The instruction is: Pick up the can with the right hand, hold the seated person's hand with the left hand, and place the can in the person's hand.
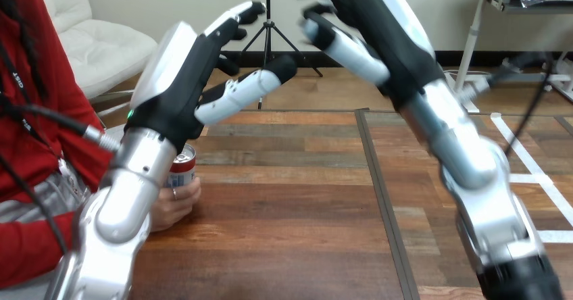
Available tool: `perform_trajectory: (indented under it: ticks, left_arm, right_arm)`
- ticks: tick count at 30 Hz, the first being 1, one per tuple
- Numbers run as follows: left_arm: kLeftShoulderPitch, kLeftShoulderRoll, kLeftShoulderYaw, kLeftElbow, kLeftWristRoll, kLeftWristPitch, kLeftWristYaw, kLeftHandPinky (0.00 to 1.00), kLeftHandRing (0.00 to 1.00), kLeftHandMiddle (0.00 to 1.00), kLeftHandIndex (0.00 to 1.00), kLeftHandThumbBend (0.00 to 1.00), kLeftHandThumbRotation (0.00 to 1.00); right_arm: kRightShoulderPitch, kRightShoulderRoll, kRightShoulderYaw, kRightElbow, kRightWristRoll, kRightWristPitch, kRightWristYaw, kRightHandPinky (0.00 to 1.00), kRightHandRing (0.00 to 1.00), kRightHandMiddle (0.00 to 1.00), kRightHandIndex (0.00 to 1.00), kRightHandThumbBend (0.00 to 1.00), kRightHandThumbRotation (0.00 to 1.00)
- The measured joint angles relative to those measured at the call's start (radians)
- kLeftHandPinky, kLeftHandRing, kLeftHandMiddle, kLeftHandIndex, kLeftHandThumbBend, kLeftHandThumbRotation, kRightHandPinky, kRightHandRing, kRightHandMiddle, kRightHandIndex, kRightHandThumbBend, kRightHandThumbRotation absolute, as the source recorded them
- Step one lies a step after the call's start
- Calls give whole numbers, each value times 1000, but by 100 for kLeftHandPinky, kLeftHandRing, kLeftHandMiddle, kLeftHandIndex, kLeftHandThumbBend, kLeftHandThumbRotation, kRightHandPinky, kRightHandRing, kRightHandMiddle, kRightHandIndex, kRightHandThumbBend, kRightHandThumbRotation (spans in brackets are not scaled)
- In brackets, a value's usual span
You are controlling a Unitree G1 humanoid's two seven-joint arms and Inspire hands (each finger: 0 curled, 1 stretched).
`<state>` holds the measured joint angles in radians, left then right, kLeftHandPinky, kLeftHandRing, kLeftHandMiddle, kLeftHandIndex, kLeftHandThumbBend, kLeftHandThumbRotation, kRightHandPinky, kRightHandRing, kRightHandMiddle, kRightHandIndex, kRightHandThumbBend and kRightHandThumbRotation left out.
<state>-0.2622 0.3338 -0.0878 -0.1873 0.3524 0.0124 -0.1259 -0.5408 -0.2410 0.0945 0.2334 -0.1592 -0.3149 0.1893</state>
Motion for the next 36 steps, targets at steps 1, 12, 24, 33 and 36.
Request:
perform_trajectory:
  ticks: [1, 12, 24, 33, 36]
  left_arm:
    - [8, -2, 5, 4, -19, -19, 0, 62, 78, 81, 80, 80, 100]
    - [109, -37, 59, 31, -232, -208, -8, 53, 65, 68, 65, 62, 100]
    - [248, -63, 79, 34, -403, -365, -76, 34, 47, 53, 51, 55, 99]
    - [351, -78, 82, 33, -477, -412, -114, 31, 45, 51, 49, 53, 88]
    - [386, -88, 84, 33, -486, -417, -114, 33, 49, 55, 52, 50, 86]
  right_arm:
    - [14, 0, -4, 0, 8, -8, 0, 76, 83, 83, 85, 99, 100]
    - [196, 0, -50, 1, 106, -122, 4, 68, 78, 82, 84, 99, 100]
    - [414, 6, -79, -10, 203, -246, 23, 71, 80, 85, 86, 97, 100]
    - [576, 34, -87, -57, 273, -276, 27, 80, 85, 88, 89, 96, 100]
    - [618, 46, -93, -72, 284, -280, 26, 85, 89, 91, 91, 97, 100]
